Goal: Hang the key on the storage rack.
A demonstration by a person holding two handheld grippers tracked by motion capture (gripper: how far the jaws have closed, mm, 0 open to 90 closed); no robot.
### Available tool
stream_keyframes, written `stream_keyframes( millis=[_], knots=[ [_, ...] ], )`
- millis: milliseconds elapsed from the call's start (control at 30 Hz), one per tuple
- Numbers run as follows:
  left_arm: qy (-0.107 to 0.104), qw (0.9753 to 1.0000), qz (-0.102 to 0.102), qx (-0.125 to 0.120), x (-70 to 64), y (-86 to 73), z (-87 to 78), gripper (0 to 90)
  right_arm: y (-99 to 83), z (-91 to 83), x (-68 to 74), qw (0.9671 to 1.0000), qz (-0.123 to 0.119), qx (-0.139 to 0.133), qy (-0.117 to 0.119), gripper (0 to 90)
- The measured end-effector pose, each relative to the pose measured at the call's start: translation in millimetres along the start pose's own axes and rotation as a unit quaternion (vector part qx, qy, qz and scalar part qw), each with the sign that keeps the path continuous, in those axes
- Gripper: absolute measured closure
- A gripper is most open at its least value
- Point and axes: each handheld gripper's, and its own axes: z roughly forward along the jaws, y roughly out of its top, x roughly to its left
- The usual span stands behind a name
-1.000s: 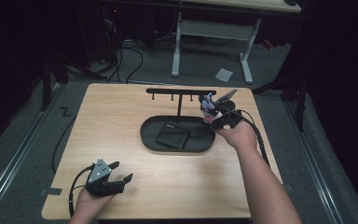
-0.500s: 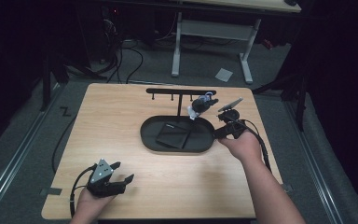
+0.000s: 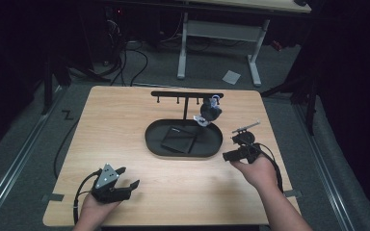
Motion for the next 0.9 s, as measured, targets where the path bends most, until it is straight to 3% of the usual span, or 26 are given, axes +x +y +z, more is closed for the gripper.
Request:
stream_keyframes(
  millis=[333, 533, 633, 700, 733, 767, 800, 833, 867, 900],
  knots=[
    [0.001, 1.0000, 0.002, 0.007, -1.2, -0.9, 1.8, 27.3, -62.1, 22.1, -3.0, 0.9982, 0.009, -0.058, 0.011, 27.1],
    [-0.001, 1.0000, 0.004, 0.009, -2.5, -1.5, 4.7, 27.3, -97.2, 33.1, -1.1, 0.9938, 0.009, -0.110, 0.016, 26.8],
    [-0.004, 0.9999, 0.009, 0.011, -4.1, -1.0, 6.8, 27.2, -111.7, 35.1, 2.0, 0.9891, 0.002, -0.146, 0.015, 25.9],
    [-0.008, 0.9998, 0.011, 0.011, -5.9, -0.4, 8.2, 27.1, -122.3, 34.6, 7.1, 0.9840, -0.001, -0.177, 0.012, 25.5],
    [-0.009, 0.9998, 0.013, 0.012, -6.6, -0.1, 8.7, 27.1, -130.0, 32.8, 10.0, 0.9785, 0.000, -0.206, 0.012, 26.1],
    [-0.010, 0.9998, 0.014, 0.013, -7.2, 0.1, 9.1, 27.0, -139.5, 31.5, 11.9, 0.9705, 0.004, -0.241, 0.017, 27.5],
    [-0.011, 0.9998, 0.011, 0.013, -7.8, 0.6, 9.5, 26.8, -147.5, 31.1, 13.7, 0.9665, 0.007, -0.256, 0.019, 28.4],
    [-0.016, 0.9998, 0.006, 0.010, -8.7, 1.2, 9.3, 26.7, -148.1, 29.9, 14.3, 0.9698, 0.001, -0.242, 0.031, 24.5],
    [-0.020, 0.9998, 0.005, 0.006, -10.3, 2.0, 8.8, 26.6, -148.0, 27.3, 15.3, 0.9705, -0.019, -0.238, 0.031, 23.0],
    [-0.024, 0.9997, 0.009, 0.004, -12.6, 3.0, 8.5, 26.6, -150.3, 25.3, 16.6, 0.9686, -0.033, -0.246, 0.006, 26.1]
  ],
)
